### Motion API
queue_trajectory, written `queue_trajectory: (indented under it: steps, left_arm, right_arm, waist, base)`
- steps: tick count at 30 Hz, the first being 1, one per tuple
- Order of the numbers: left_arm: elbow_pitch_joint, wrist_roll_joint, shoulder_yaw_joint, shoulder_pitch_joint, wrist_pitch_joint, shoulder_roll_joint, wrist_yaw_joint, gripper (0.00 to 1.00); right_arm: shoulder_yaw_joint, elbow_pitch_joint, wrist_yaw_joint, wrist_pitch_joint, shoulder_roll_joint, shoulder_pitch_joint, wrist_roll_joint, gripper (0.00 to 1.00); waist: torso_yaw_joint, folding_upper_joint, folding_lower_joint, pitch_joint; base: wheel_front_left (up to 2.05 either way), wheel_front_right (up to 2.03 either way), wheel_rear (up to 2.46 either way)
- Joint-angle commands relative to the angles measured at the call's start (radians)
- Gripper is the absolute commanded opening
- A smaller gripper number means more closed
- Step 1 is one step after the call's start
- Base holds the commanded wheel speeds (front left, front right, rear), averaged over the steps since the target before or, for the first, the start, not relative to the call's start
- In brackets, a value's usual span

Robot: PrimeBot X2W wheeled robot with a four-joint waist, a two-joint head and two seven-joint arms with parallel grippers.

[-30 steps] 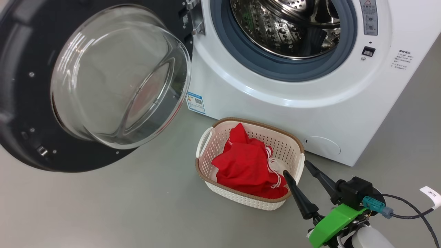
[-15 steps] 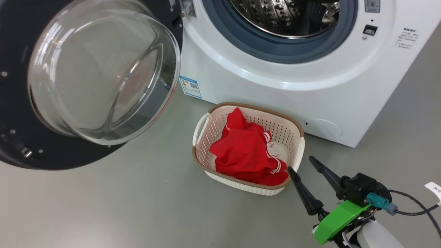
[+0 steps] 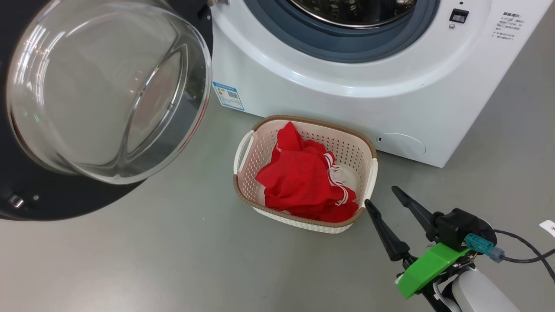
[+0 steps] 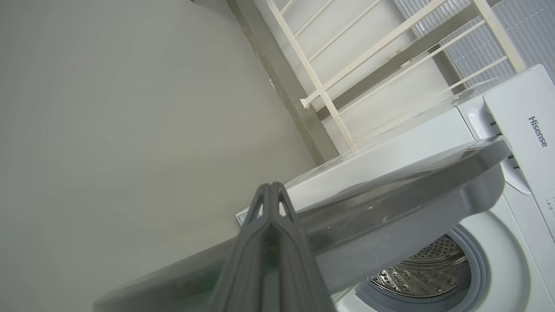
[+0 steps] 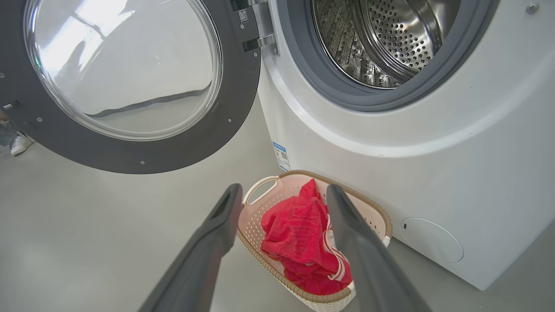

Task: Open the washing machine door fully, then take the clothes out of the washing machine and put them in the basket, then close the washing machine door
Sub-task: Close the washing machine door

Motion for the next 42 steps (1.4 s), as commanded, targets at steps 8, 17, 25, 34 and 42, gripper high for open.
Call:
queue_trajectory:
  steps: [8,17,25,34,42]
  left_arm:
    - [-0.166,-0.083,-0.038,0.065,0.156,0.047,-0.003,0.00]
    - [-0.408,-0.213,-0.069,0.208,0.319,0.063,-0.003,0.00]
    - [-0.569,-0.304,-0.083,0.277,0.405,0.047,-0.003,0.00]
    - [-0.721,-0.336,-0.136,0.307,0.462,0.007,-0.003,0.00]
    - [-0.816,-0.333,-0.188,0.282,0.445,-0.070,-0.003,0.00]
  right_arm:
    - [-0.001,-0.023,0.002,-0.012,0.011,-0.018,-0.009,1.00]
    - [-0.028,-0.030,0.002,-0.012,0.023,0.002,-0.011,1.00]
    - [-0.043,-0.035,0.002,-0.012,0.033,0.013,-0.016,1.00]
    - [-0.054,-0.042,0.002,-0.012,0.047,0.018,-0.020,1.00]
    - [-0.074,-0.052,0.002,-0.012,0.071,0.022,-0.025,1.00]
  waist:
    - [-0.006,0.0000,0.0000,-0.012]
    - [-0.021,0.0000,0.0000,-0.036]
    - [-0.052,0.0000,0.0000,-0.052]
    - [-0.104,0.0000,0.0000,-0.058]
    - [-0.178,0.0000,0.0000,-0.052]
  base:
    - [0.00,0.00,0.00]
    - [0.00,0.00,0.00]
    - [0.00,0.00,0.00]
    - [0.00,0.00,0.00]
    - [0.00,0.00,0.00]
